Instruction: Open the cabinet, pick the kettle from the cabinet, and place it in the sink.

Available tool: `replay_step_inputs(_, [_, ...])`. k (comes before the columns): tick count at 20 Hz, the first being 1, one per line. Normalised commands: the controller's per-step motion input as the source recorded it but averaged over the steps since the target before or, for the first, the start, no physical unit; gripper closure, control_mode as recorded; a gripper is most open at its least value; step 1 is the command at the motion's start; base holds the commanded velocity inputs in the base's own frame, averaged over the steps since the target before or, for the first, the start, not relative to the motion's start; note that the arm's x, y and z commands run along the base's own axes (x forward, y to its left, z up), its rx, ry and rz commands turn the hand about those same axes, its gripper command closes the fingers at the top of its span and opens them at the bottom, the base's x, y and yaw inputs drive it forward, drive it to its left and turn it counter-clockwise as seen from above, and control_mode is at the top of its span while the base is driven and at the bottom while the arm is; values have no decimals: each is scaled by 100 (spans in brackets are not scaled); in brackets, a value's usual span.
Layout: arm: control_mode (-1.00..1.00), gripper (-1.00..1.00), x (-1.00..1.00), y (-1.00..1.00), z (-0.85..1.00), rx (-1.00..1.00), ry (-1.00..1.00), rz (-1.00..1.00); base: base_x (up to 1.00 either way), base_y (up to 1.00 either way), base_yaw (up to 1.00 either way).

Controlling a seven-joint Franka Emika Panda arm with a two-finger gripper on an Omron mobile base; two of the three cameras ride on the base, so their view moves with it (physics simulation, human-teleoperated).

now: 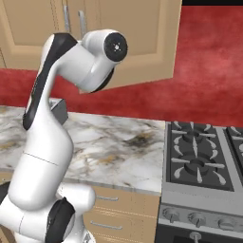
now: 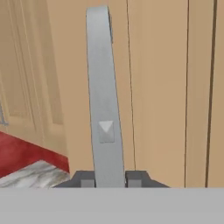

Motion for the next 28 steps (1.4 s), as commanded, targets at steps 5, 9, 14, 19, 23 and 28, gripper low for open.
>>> replay_step_inputs(5, [-100, 100, -40, -43, 0, 1, 0, 14, 0, 0, 0])
replay_step_inputs(9, [-100, 100, -34, -41, 0, 0, 0, 9, 0, 0, 0])
replay_step_inputs(14, [-100, 100, -30, -38, 0, 1, 0, 3, 0, 0, 0])
replay_step_inputs(19, [-100, 100, -17, -4, -23, 0, -9, -4, 0, 0, 0])
replay_step_inputs(23, [-100, -100, -5, 9, -32, 2, -15, -13, 0, 0, 0])
replay_step_inputs(28, [-100, -100, -20, -2, -15, 12, -4, -7, 0, 0, 0])
